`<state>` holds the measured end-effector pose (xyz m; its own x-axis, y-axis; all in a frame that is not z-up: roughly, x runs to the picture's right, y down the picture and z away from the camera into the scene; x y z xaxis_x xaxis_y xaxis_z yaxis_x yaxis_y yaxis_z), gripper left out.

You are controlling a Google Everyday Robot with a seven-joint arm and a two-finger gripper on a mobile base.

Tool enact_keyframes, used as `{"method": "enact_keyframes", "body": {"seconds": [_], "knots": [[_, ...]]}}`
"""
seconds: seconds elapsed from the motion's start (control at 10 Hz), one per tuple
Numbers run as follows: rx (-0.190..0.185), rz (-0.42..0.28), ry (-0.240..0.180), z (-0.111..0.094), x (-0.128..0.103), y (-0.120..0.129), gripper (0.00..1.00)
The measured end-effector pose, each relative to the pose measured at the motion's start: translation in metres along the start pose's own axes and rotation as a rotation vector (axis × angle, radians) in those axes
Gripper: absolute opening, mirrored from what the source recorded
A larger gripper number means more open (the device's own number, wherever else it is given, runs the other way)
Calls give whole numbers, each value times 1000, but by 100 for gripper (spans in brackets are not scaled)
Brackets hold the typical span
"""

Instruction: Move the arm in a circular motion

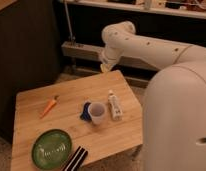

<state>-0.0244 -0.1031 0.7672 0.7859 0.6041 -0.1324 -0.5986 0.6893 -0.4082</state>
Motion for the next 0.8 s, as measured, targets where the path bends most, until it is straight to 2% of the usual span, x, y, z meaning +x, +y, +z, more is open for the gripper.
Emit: {"method": "enact_keyframes", "body": {"seconds": [0.3,0.4,0.6,0.8], "knots": [[-7,-140,7,10,-43,67,3],[-21,-205,12,13,-53,99,3],[-42,-294,22,17,-56,142,3],[-71,-390,52,25,-40,191,3]]}}
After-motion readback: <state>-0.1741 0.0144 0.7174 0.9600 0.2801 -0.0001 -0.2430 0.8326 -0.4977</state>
